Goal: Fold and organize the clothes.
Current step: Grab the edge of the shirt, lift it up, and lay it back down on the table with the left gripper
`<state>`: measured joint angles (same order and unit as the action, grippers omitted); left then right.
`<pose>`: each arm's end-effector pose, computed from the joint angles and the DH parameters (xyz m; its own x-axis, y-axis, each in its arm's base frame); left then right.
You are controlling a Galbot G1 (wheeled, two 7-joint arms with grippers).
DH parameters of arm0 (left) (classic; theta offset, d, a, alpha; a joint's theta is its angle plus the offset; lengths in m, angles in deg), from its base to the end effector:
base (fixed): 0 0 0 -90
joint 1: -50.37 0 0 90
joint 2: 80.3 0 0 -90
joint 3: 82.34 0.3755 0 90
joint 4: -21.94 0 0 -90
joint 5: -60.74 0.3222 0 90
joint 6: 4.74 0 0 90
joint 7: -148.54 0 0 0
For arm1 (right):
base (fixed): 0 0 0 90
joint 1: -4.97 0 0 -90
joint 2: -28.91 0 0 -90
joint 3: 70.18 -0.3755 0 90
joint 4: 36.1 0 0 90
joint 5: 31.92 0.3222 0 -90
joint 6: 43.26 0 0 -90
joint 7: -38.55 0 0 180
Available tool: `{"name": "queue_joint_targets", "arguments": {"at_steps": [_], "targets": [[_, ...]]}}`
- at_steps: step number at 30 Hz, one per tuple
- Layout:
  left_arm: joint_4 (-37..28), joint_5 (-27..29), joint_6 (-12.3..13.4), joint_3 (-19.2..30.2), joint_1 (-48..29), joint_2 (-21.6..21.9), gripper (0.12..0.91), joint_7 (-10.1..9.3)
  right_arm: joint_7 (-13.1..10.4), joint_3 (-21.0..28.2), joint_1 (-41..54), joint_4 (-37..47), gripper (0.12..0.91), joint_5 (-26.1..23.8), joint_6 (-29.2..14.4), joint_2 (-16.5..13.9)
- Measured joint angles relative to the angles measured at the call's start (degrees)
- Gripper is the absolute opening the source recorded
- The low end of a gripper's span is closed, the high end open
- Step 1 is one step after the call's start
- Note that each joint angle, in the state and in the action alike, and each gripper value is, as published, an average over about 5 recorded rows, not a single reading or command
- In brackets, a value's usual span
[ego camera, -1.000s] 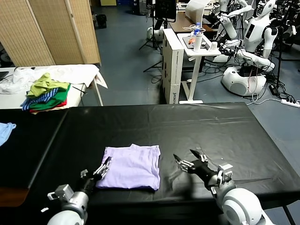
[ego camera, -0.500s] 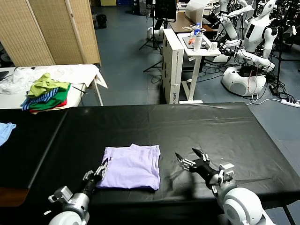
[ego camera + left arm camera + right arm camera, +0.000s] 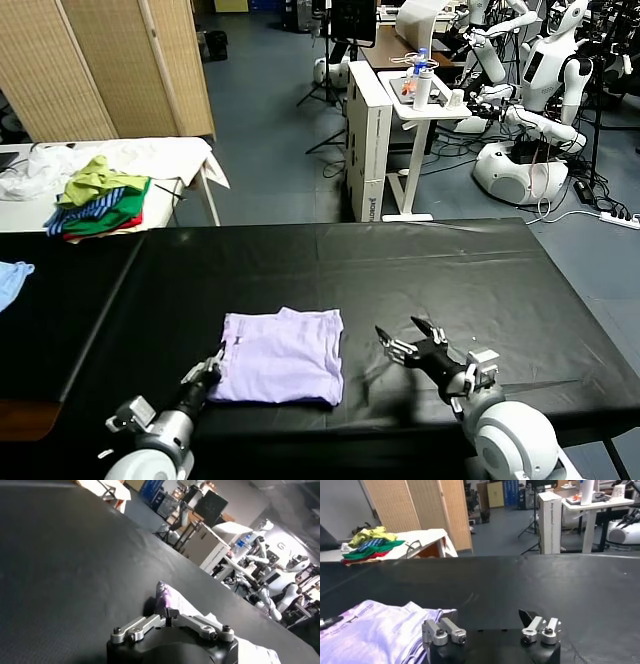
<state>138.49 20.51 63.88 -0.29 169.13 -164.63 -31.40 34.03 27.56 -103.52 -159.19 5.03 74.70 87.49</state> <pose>0.1413 0.0625 -0.3358 -0.9351 0.1177 0.3342 -0.0797 0.8491 -0.5222 0.1936 -0.0730 -0.2643 -0.8588 -0.3623 0.3623 -0.3311 0.9320 0.1471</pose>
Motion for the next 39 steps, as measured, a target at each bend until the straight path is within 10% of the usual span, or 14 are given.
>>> {"name": "queue_joint_targets", "arguments": {"at_steps": [11, 26, 32, 39], "targets": [[3.4, 11.4, 1.8, -3.9, 1.5, 8.4, 0.152, 0.43, 0.0, -0.5, 0.0, 0.8, 0.907, -0.5, -0.3, 0.5], [8.4, 2.8, 1.1, -22.2, 11.8, 28.1, 0.152, -0.62, -0.1, 0.4, 0.7, 2.5, 0.907, -0.7, -0.6, 1.9], [12.9, 2.8, -0.8, -22.9, 12.2, 28.4, 0.152, -4.76, -0.1, 0.5, 0.3, 2.7, 0.907, -1.3, -0.6, 2.2], [20.6, -0.8, -2.7, -11.9, 9.2, 21.7, 0.152, -9.37, -0.2, -0.5, -1.1, 2.2, 0.907, -2.4, -0.5, 2.4]]}}
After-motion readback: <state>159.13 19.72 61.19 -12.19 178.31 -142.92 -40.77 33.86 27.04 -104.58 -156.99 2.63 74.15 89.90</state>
